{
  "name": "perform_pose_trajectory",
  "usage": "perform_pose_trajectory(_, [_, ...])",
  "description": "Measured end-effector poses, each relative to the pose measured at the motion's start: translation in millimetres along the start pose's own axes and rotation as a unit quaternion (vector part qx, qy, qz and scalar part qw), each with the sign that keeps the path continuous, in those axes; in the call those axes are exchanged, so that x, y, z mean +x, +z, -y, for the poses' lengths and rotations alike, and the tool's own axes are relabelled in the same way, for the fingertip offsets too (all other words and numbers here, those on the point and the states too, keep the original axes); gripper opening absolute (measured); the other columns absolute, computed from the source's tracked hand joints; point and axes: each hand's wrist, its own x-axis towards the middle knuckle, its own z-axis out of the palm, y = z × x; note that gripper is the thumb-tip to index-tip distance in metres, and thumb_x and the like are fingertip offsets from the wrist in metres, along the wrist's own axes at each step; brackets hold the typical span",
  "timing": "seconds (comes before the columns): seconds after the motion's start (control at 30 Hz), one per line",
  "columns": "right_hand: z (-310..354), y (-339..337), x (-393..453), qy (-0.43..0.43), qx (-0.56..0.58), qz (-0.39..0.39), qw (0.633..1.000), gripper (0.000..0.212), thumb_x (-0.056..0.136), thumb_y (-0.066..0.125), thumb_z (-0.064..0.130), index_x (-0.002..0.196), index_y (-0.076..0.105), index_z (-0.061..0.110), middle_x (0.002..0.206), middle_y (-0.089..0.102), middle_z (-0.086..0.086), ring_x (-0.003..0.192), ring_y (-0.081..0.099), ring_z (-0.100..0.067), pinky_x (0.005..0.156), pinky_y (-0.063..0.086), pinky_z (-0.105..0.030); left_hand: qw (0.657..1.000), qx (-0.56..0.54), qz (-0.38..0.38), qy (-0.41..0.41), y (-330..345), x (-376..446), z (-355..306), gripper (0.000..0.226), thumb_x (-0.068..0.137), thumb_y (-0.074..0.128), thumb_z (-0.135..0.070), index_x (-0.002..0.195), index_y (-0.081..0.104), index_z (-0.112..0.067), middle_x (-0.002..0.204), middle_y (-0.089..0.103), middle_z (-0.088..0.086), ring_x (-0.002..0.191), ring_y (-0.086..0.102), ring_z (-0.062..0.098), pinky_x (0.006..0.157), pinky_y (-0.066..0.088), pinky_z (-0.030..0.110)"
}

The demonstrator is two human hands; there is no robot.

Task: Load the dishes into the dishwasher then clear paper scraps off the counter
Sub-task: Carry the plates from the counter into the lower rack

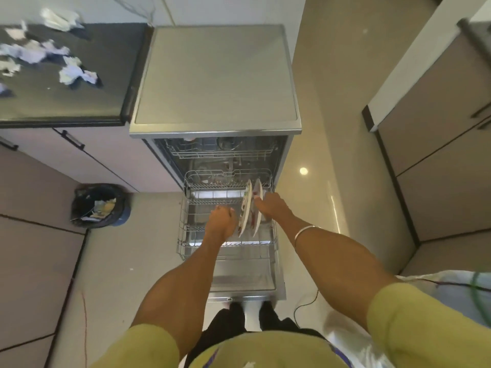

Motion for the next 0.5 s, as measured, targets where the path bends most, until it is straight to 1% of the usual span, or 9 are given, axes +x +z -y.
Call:
perform_pose_trajectory(0.07, [8.3,-1.8,-7.7,-0.028,-0.049,-0.001,0.998,0.063,0.099,0.036,0.051,0.140,0.049,0.006,0.145,0.048,-0.019,0.129,0.050,-0.038,0.107,0.042,-0.046,1.000,0.001,0.012,-0.010,-16.0,-5.6,-6.2,0.047,0.104,0.030,-0.029,0.087,0.062,-0.001,0.089,0.066,0.017,0.085,0.064,0.030,0.084,0.055,0.043])
perform_pose_trajectory(0.1, [12.8,-2.7,-13.1,-0.039,-0.079,0.007,0.996,0.062,0.099,0.036,0.050,0.139,0.050,0.004,0.144,0.049,-0.020,0.128,0.050,-0.038,0.106,0.043,-0.045,1.000,0.006,0.017,-0.016,-23.8,-7.5,-8.5,0.048,0.105,0.030,-0.028,0.086,0.064,0.000,0.090,0.066,0.017,0.086,0.064,0.030,0.086,0.054,0.039])
perform_pose_trajectory(0.13, [16.9,-3.7,-18.8,-0.046,-0.101,0.015,0.994,0.062,0.100,0.036,0.048,0.140,0.049,0.002,0.144,0.048,-0.021,0.129,0.049,-0.038,0.107,0.043,-0.045,0.999,0.012,0.026,-0.032,-31.9,-8.6,-9.2,0.049,0.105,0.029,-0.027,0.089,0.066,0.002,0.094,0.066,0.018,0.088,0.063,0.030,0.085,0.051,0.036])
perform_pose_trajectory(0.2, [22.5,-1.9,-25.8,-0.051,-0.141,0.033,0.988,0.062,0.101,0.034,0.046,0.140,0.048,0.000,0.146,0.045,-0.022,0.132,0.046,-0.039,0.108,0.040,-0.045,0.997,0.013,0.042,-0.061,-46.2,-10.8,-6.1,0.048,0.105,0.030,-0.025,0.098,0.066,0.005,0.106,0.066,0.020,0.092,0.060,0.029,0.084,0.045,0.034])
perform_pose_trajectory(0.23, [24.7,0.5,-26.4,-0.062,-0.155,0.041,0.985,0.062,0.102,0.031,0.046,0.137,0.050,-0.002,0.145,0.046,-0.023,0.132,0.046,-0.039,0.109,0.040,-0.045,0.996,0.012,0.052,-0.072,-52.2,-12.0,-2.4,0.047,0.104,0.031,-0.025,0.104,0.065,0.007,0.113,0.065,0.020,0.097,0.059,0.030,0.088,0.045,0.035])
perform_pose_trajectory(0.27, [28.0,2.8,-26.7,-0.069,-0.176,0.053,0.981,0.062,0.102,0.029,0.045,0.135,0.052,-0.002,0.145,0.046,-0.023,0.131,0.047,-0.039,0.108,0.041,-0.045,0.995,0.008,0.056,-0.087,-58.9,-15.5,1.5,0.046,0.104,0.031,-0.025,0.112,0.063,0.007,0.122,0.063,0.021,0.105,0.059,0.033,0.094,0.045,0.036])
perform_pose_trajectory(0.33, [38.2,5.6,-30.2,-0.078,-0.199,0.063,0.975,0.060,0.101,0.031,0.044,0.137,0.051,0.000,0.148,0.045,-0.019,0.132,0.047,-0.038,0.109,0.041,-0.044,0.992,-0.007,0.045,-0.118,-70.2,-24.2,11.9,0.047,0.104,0.032,-0.028,0.124,0.058,0.005,0.133,0.056,0.022,0.120,0.054,0.036,0.104,0.042,0.041])
perform_pose_trajectory(0.4, [52.5,7.8,-40.6,-0.097,-0.214,0.059,0.970,0.059,0.103,0.032,0.042,0.141,0.046,0.000,0.150,0.041,-0.018,0.135,0.043,-0.037,0.112,0.038,-0.042,0.989,-0.021,0.041,-0.140,-78.2,-32.9,26.7,0.048,0.103,0.034,-0.030,0.130,0.055,0.004,0.137,0.053,0.024,0.122,0.052,0.037,0.104,0.041,0.042])
perform_pose_trajectory(0.5, [75.5,13.9,-62.8,-0.120,-0.261,0.065,0.956,0.054,0.105,0.030,0.035,0.147,0.038,0.003,0.156,0.032,-0.018,0.141,0.036,-0.035,0.116,0.032,-0.040,0.986,-0.054,0.036,-0.153,-90.0,-50.0,48.3,0.044,0.102,0.038,-0.027,0.129,0.056,0.003,0.137,0.053,0.024,0.122,0.053,0.036,0.103,0.040,0.041])
